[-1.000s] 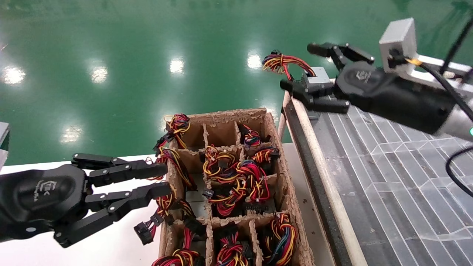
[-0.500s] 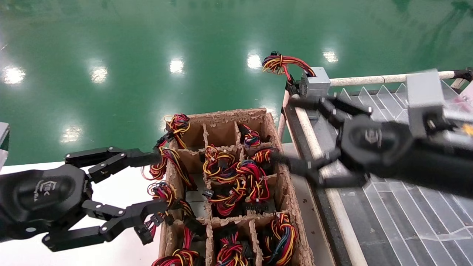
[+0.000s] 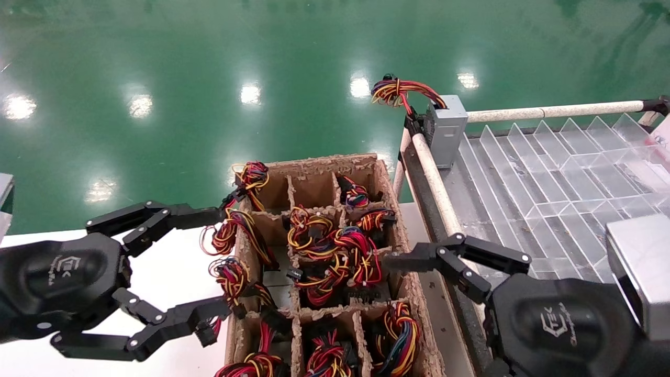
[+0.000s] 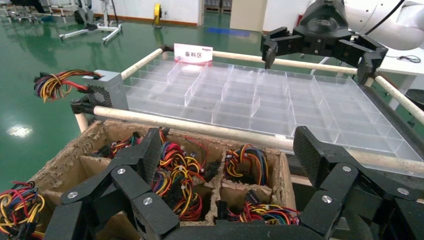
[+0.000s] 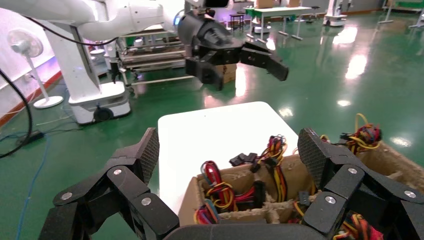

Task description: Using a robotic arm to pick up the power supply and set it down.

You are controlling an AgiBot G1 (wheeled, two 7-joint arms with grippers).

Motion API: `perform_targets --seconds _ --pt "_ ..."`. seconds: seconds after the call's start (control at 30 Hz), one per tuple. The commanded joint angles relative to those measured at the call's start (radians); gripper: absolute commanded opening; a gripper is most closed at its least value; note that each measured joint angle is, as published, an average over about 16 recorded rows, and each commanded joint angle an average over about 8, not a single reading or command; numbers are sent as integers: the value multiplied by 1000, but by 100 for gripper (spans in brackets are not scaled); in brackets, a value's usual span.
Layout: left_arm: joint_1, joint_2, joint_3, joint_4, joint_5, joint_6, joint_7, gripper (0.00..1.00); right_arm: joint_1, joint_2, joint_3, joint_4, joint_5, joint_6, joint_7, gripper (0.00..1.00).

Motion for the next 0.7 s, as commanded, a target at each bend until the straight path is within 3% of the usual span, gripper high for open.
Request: perform_targets --seconds 0.03,0.7 --pt "0 0 0 0 0 0 0 100 -9 6 1 13 8 -7 5 100" --pt "0 0 0 0 0 0 0 100 12 -8 0 -19 -10 9 -6 100"
